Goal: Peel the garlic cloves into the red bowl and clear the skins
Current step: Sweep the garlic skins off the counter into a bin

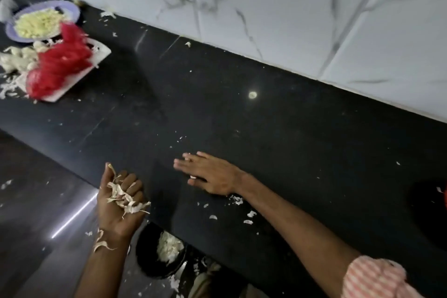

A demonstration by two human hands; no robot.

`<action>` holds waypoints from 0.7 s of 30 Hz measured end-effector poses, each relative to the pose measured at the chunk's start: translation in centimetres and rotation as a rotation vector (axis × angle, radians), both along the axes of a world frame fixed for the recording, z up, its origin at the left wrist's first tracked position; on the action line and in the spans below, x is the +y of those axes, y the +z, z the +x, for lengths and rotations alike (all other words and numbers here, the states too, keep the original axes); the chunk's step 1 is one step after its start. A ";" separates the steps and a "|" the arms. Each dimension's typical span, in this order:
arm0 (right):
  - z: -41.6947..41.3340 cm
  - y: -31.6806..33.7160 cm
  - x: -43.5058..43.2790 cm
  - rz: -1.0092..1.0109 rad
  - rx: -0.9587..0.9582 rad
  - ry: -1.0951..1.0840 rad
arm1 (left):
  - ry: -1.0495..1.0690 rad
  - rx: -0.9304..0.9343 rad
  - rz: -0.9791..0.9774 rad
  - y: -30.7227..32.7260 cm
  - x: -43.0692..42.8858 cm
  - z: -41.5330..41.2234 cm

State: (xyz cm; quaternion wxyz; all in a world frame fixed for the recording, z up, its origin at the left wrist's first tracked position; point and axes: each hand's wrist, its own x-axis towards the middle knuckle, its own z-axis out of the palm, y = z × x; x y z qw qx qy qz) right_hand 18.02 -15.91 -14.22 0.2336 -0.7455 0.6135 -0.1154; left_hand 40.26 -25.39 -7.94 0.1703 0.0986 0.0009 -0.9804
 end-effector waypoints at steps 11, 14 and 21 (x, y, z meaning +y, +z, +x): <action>-1.1 -0.1 17.5 -0.053 -0.479 -0.612 | 0.095 0.032 0.080 -2.1 6.0 3.5; 2.9 -1.2 17.3 -0.064 -0.064 -0.681 | 0.096 0.051 0.124 -2.2 6.3 4.0; 11.2 -1.7 5.2 -0.110 0.099 -0.919 | 0.092 0.029 0.073 -1.8 4.4 5.5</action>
